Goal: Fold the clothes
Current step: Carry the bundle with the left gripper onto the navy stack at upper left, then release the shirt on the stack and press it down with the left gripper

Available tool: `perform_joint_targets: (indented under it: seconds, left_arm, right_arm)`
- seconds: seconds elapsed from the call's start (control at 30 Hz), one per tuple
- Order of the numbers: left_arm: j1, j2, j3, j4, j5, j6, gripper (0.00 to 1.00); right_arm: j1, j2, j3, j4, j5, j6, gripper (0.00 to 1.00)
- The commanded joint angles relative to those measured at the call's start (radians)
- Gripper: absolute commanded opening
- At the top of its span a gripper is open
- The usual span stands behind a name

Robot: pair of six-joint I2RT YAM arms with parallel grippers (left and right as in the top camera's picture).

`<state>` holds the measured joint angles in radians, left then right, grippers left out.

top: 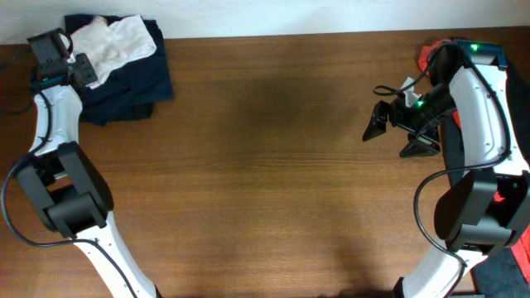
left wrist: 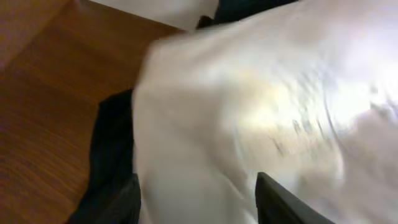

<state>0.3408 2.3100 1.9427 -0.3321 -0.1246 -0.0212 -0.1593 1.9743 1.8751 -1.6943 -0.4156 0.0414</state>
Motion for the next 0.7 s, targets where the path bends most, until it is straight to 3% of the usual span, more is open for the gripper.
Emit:
perform_joint_targets:
  seconds: [0.0,0.13,0.3,0.47,0.67]
  left_arm:
    - [0.006,-0.035,0.074,0.010,-0.014,-0.002,0.60]
    - [-0.005,-0.111,0.141,0.010,0.002,-0.004,0.61]
    - [-0.035,-0.111,0.137,0.049,0.122,-0.021,0.60]
    - [-0.059,0.016,0.137,0.115,0.121,-0.020,0.60]
    - [-0.073,0.194,0.137,0.047,0.170,-0.020,0.60]
  right_arm:
    - [0.003,-0.022,0.015,-0.005,0.008,-0.007,0.99]
    - [0.003,-0.022,0.015,-0.005,0.008,-0.007,0.99]
    - [0.003,-0.022,0.015,-0.004,0.008,-0.007,0.99]
    - [0.003,-0.022,0.015,-0.005,0.008,-0.007,0.99]
    - [0.003,-0.022,0.015,-0.005,0.008,-0.007,0.99]
